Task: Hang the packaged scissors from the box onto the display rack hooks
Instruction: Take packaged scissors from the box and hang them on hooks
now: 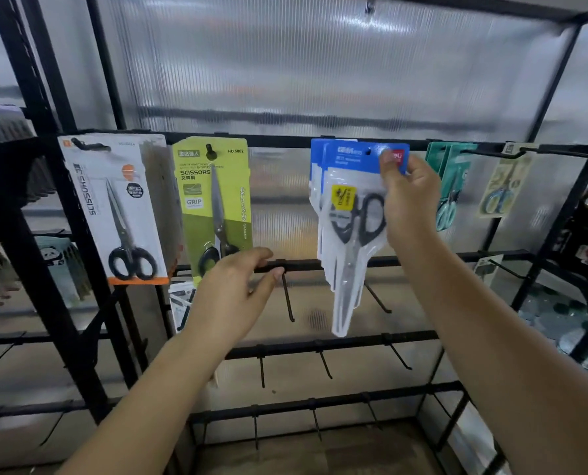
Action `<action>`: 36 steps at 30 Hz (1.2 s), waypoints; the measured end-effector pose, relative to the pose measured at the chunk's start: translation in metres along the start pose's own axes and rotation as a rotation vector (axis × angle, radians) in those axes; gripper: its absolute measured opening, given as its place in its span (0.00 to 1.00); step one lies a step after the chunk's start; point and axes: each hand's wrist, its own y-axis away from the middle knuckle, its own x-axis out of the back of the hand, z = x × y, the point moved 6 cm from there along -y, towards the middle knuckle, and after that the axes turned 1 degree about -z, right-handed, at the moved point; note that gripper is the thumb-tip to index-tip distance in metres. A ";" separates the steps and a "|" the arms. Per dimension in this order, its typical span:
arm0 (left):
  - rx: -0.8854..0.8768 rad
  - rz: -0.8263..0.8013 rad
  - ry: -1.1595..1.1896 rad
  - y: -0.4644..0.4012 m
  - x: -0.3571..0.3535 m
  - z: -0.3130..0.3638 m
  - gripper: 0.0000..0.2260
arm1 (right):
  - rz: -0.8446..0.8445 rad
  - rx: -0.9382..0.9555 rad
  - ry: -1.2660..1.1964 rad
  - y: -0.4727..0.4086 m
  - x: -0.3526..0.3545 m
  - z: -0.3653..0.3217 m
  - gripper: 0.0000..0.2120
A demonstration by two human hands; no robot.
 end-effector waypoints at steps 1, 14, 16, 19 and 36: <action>-0.014 -0.010 -0.014 0.001 -0.001 -0.001 0.14 | -0.007 0.006 0.039 -0.005 0.001 0.001 0.14; -0.068 -0.046 0.004 0.005 -0.012 0.015 0.22 | -0.062 0.082 0.141 -0.028 0.004 -0.005 0.14; -0.057 -0.045 0.009 0.006 -0.014 0.016 0.21 | -0.073 0.063 0.136 -0.030 0.005 0.000 0.13; -0.048 -0.045 0.006 0.008 -0.018 0.018 0.20 | -0.099 0.027 0.133 -0.032 0.005 0.010 0.11; 0.066 -0.216 -0.107 0.064 -0.127 0.046 0.10 | -0.476 -0.115 0.416 0.037 0.087 0.145 0.11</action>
